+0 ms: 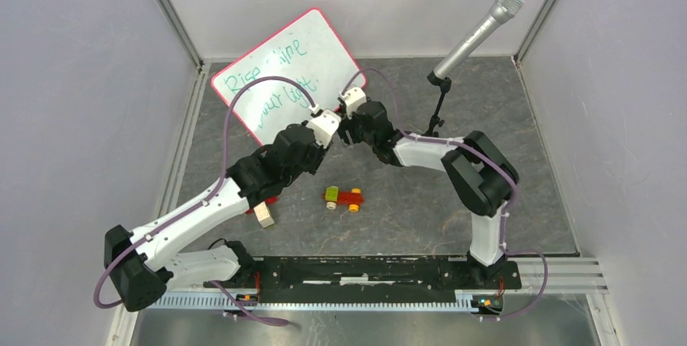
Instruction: Erase the whiteboard
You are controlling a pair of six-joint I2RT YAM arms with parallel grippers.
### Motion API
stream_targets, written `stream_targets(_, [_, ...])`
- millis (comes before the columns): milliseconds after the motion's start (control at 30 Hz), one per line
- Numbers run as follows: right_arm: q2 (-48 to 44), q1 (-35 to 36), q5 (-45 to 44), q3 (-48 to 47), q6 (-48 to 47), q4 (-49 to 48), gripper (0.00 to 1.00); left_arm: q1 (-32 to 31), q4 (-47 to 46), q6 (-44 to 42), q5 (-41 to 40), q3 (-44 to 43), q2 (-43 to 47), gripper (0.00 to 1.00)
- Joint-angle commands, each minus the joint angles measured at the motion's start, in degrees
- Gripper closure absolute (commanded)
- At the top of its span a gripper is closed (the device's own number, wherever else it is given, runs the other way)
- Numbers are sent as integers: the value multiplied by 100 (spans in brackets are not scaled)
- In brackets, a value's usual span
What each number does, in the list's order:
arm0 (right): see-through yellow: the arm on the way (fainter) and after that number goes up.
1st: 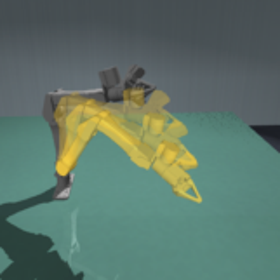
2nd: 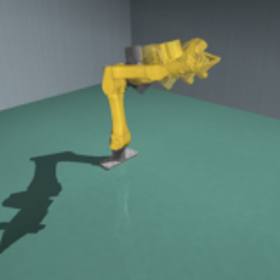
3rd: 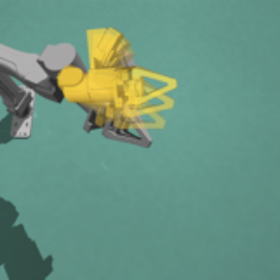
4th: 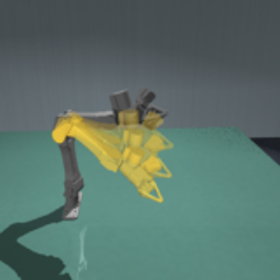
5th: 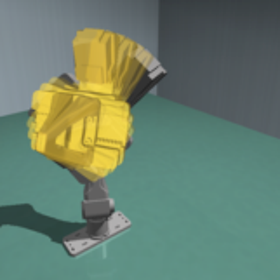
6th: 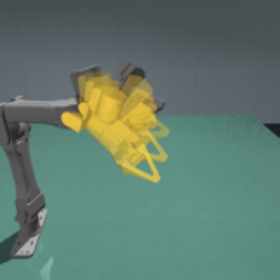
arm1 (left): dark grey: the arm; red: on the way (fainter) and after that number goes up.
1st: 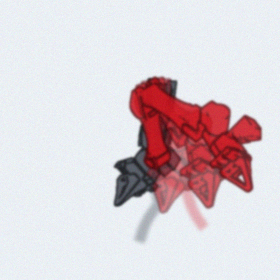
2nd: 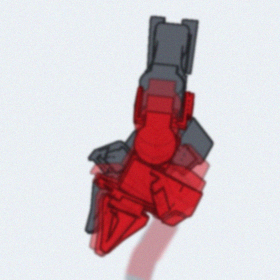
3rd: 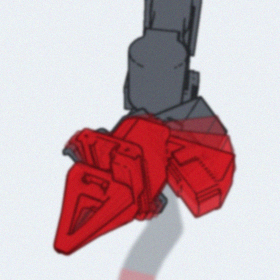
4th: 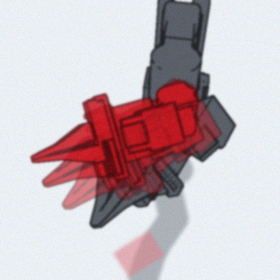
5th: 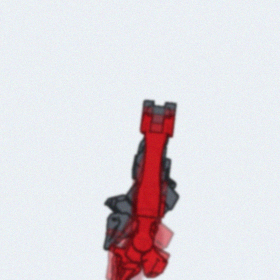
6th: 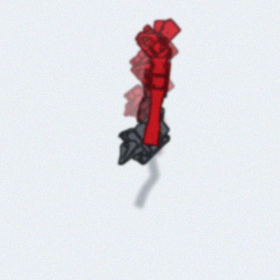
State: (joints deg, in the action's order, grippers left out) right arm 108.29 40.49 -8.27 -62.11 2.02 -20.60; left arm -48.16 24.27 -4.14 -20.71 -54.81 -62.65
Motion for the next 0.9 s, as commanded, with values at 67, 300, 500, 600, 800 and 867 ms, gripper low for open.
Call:
stream_targets(67, [981, -71, 199, -1473, -75, 672, 27, 61, -155, -298, -393, 116, 452, 58])
stream_targets(300, [1707, -308, 542, -2331, 268, 912, 42, 53, -212, -529, -680, 321, 634, 60])
stream_targets(500, [2372, -366, 734, -3291, 229, 1512, 44, 55, -314, -472, -652, 424, 767, 61])
stream_targets(600, [2357, -369, 629, -3246, 246, 1535, 43, 53, -327, -448, -614, 445, 789, 61])
stream_targets(800, [2587, -441, 492, -3505, 167, 1591, 39, 53, -377, -435, -690, 459, 867, 63])
stream_targets(867, [2714, -472, 463, -3639, 135, 1663, 39, 53, -421, -430, -745, 484, 923, 64])
